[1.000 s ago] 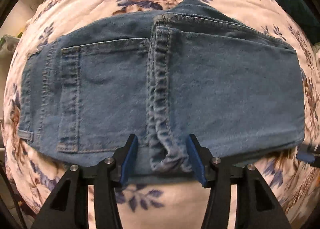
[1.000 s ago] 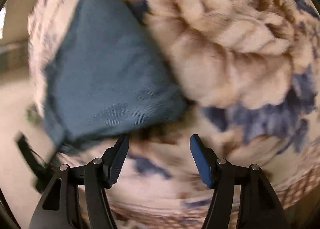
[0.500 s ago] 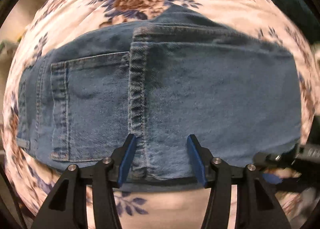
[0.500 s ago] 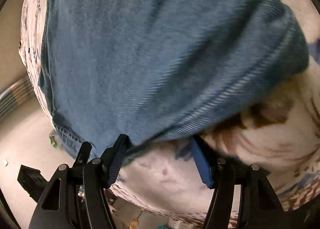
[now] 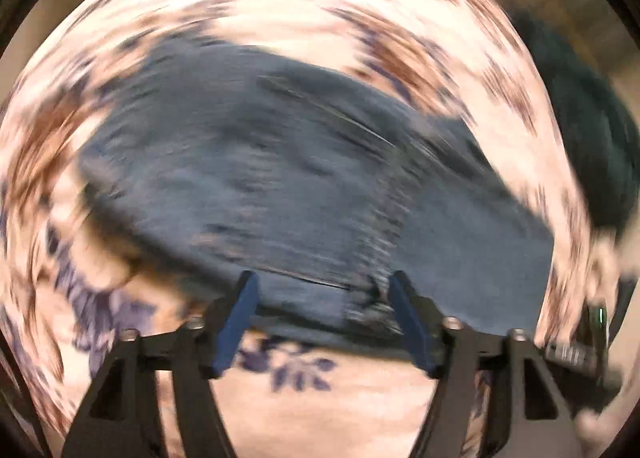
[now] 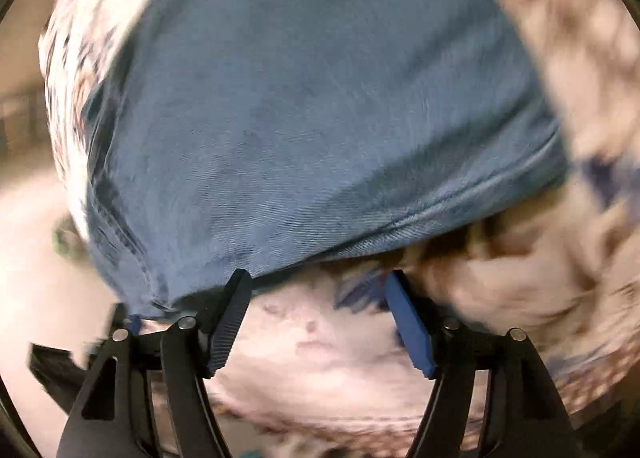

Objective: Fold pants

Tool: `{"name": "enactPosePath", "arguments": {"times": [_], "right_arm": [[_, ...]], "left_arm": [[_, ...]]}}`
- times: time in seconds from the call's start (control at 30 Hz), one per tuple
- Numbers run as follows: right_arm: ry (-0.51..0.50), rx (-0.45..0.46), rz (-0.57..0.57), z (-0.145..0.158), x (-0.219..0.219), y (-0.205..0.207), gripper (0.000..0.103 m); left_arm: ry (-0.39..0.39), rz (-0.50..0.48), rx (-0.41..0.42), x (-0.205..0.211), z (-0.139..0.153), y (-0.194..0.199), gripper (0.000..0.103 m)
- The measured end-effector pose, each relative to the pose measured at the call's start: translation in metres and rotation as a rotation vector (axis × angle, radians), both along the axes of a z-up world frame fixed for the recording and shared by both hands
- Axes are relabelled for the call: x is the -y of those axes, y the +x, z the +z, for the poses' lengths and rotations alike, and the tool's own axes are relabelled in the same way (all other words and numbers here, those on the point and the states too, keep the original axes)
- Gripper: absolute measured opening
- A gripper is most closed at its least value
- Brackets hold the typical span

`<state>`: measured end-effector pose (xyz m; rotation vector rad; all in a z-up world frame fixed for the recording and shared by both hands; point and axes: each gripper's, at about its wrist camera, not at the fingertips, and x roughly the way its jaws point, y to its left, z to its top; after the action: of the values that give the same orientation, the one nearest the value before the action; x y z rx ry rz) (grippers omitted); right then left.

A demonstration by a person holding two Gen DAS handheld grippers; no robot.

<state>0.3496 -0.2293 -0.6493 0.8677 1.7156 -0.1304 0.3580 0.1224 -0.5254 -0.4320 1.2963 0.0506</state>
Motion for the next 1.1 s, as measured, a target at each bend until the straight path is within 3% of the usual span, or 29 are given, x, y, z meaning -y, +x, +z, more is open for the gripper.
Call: {"name": "enactPosePath", "arguments": {"times": [0.07,0.2,0.4,0.5,0.57,0.73,0.77,0.83,0.87,0.93,1.03,1.1], "right_arm": [[-0.135,0.066,0.092,0.025,-0.012,0.010,0.077],[-0.299,0.150,0.211,0.049,-0.042,0.030,0.077],[-0.428,0.164,0.285,0.032,-0.076,0.055,0.077],[-0.449,0.160,0.290,0.021,-0.086,0.060,0.077],[-0.464,0.162,0.292,0.018,-0.094,0.065,0.077],[-0.450,0.162,0.281,0.010,-0.104,0.078,0.077],[-0.446,0.160,0.277,0.010,-0.105,0.078,0.077],[-0.439,0.160,0.272,0.010,-0.107,0.080,0.077],[-0.438,0.161,0.271,0.010,-0.107,0.081,0.077],[-0.450,0.161,0.285,0.017,-0.099,0.077,0.077],[-0.555,0.158,0.363,0.027,-0.091,0.082,0.077],[-0.579,0.159,0.391,0.029,-0.091,0.085,0.077]], "left_arm": [[-0.031,0.134,-0.002,-0.035,-0.006,-0.006,0.073],[-0.188,0.403,-0.027,-0.091,-0.033,-0.022,0.073],[-0.359,0.658,0.014,-0.144,-0.068,-0.024,0.073],[-0.348,0.710,0.074,-0.150,-0.062,-0.011,0.071],[-0.320,0.702,0.105,-0.148,-0.060,-0.001,0.054],[-0.370,0.659,0.085,-0.153,-0.087,0.019,0.050],[-0.375,0.656,0.087,-0.154,-0.087,0.020,0.046],[-0.358,0.595,0.131,-0.149,-0.071,0.024,0.032],[-0.338,0.565,0.151,-0.148,-0.059,0.022,0.030],[-0.328,0.515,0.207,-0.140,-0.037,0.022,0.029],[-0.296,0.407,0.269,-0.118,0.001,0.026,0.029],[-0.239,0.308,0.300,-0.095,0.027,0.031,0.029]]}}
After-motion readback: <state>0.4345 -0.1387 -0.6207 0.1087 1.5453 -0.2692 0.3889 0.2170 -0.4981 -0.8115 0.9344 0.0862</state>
